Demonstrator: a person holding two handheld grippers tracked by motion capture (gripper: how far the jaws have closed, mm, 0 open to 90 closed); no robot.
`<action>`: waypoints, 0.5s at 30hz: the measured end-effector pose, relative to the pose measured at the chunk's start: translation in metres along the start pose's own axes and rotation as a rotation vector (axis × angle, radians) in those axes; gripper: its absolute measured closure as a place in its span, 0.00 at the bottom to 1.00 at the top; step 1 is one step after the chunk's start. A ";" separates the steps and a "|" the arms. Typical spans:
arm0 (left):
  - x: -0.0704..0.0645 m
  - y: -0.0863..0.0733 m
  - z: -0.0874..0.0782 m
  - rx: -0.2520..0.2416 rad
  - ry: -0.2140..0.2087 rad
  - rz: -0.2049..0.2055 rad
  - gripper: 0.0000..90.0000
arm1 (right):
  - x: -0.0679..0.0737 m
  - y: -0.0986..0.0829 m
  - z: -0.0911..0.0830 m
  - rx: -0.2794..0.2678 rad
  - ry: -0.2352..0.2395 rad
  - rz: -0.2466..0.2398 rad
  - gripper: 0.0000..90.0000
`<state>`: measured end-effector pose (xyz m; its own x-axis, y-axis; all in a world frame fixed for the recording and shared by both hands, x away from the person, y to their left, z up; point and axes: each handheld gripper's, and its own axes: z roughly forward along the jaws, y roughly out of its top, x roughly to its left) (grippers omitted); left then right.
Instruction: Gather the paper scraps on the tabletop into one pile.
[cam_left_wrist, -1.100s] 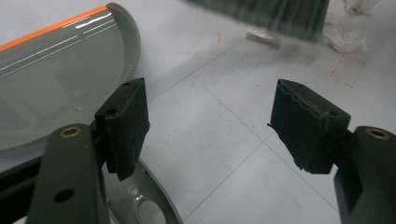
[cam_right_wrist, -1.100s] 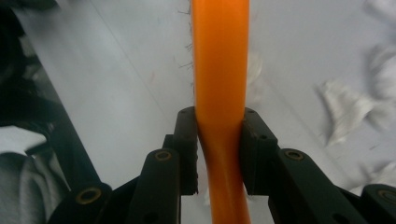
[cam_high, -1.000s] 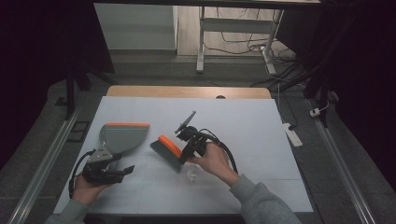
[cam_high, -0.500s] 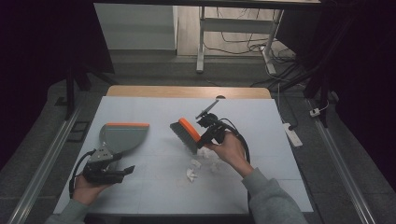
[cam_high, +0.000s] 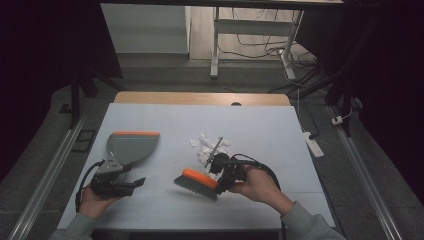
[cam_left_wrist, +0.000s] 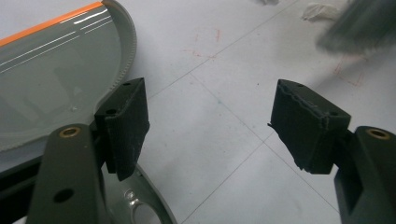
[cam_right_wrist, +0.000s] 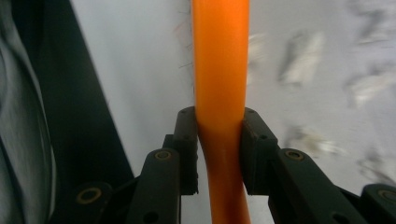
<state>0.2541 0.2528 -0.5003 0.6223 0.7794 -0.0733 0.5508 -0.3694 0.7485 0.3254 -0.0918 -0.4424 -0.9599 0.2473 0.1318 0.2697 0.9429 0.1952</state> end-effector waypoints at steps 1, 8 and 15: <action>0.000 0.000 0.000 0.000 0.000 0.001 0.31 | 0.001 0.002 0.003 0.021 0.002 -0.025 0.79; 0.001 -0.001 -0.002 -0.008 -0.001 -0.004 0.32 | -0.018 0.023 0.011 0.073 -0.077 -0.027 0.79; 0.002 -0.002 -0.002 -0.012 -0.002 -0.004 0.32 | -0.069 0.028 0.005 0.050 -0.133 0.108 0.79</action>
<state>0.2531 0.2559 -0.5004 0.6211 0.7799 -0.0774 0.5464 -0.3600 0.7563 0.3985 -0.0813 -0.4506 -0.9282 0.3716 0.0192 0.3706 0.9184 0.1383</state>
